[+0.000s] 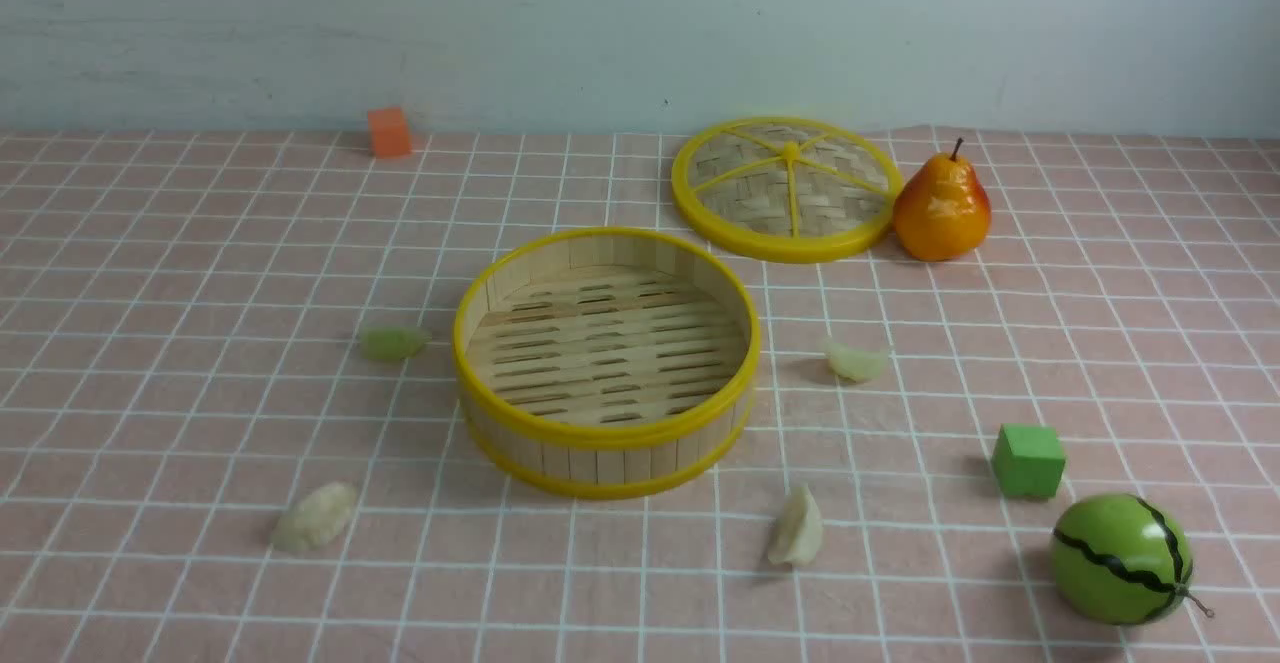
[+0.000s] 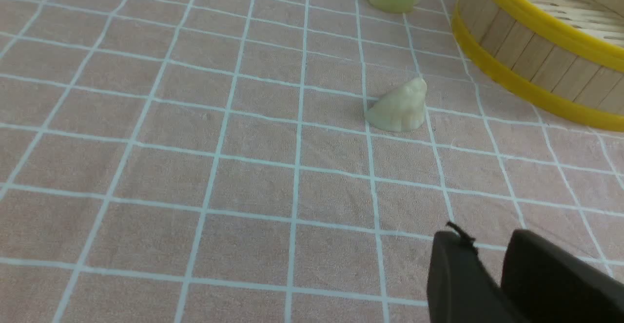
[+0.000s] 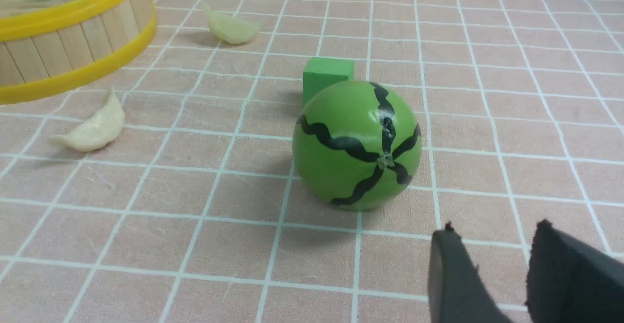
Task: Put the dumplings into the steamer on the table with the pink tablecloth.
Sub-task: 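Reach for and grasp a dumpling on the table with the left gripper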
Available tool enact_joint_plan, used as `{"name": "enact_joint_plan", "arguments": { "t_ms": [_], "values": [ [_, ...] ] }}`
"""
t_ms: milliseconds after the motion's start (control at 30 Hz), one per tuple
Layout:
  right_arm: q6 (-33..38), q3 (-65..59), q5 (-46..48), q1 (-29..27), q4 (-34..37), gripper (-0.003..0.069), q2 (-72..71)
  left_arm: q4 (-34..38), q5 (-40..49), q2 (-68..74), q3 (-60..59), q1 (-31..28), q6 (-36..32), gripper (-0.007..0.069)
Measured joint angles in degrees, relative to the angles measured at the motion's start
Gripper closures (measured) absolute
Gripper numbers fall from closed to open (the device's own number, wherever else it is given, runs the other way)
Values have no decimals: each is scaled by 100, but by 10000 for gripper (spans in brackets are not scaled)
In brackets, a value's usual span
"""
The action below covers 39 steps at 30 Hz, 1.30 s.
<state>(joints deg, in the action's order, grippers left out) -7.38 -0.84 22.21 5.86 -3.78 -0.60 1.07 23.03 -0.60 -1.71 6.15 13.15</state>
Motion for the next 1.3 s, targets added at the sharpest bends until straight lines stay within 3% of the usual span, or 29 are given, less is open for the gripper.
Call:
{"name": "enact_joint_plan", "arguments": {
  "t_ms": [967,1167,1300],
  "values": [
    [0,0,0,0,-29,420,0,-16,-192,0,-6,0,0,456],
    [0,-62,-619,0,-208,420,0,-16,-1228,0,-6,0,0,449],
    [0,-67,-1960,0,-452,420,0,-16,-2558,0,-7,0,5,447]
  ]
}}
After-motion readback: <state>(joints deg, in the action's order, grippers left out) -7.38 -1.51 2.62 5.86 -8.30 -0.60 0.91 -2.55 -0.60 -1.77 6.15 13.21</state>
